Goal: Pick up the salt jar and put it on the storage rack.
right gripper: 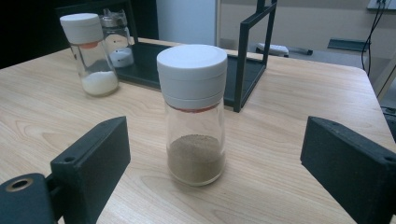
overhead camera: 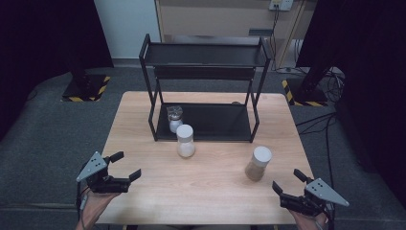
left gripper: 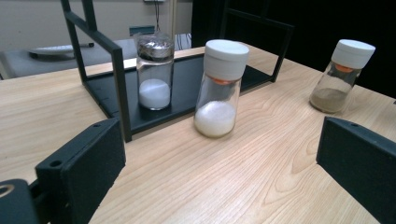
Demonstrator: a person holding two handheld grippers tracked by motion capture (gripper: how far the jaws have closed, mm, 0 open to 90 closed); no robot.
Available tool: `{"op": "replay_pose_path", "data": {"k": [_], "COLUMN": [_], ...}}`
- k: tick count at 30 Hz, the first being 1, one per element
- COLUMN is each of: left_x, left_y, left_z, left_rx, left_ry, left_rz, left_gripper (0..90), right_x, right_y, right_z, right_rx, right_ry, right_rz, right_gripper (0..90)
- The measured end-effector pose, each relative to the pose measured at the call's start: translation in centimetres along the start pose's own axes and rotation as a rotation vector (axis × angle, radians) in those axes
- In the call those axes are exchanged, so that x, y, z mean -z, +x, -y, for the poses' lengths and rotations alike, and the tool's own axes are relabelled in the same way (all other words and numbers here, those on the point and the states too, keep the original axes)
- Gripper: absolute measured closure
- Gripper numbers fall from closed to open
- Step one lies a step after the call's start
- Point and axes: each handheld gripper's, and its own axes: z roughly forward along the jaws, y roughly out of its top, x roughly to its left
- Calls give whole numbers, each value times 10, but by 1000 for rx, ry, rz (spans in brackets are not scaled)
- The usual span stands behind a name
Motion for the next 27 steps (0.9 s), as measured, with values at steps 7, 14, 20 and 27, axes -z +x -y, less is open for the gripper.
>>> {"op": "replay_pose_path", "data": {"k": [7, 14, 20, 27], "left_x": [4, 5, 7, 8], "left_y": [2, 10, 18, 20], "left_z": [20, 32, 40, 42], "left_rx": [25, 42, 36, 52], "left_ry": [19, 37, 37, 33], "left_rz": [-17, -2, 25, 31], "left_gripper": [5, 9, 8, 8], "right_x": [0, 0, 0, 0], "right_y": [0, 0, 0, 0], "right_z": [0, 0, 0, 0], "right_rx": [-2, -2, 4, 3], "right_ry": [1, 0, -2, -2], "right_rz": [4, 0, -3, -5], "right_gripper": [83, 83, 83, 83]}}
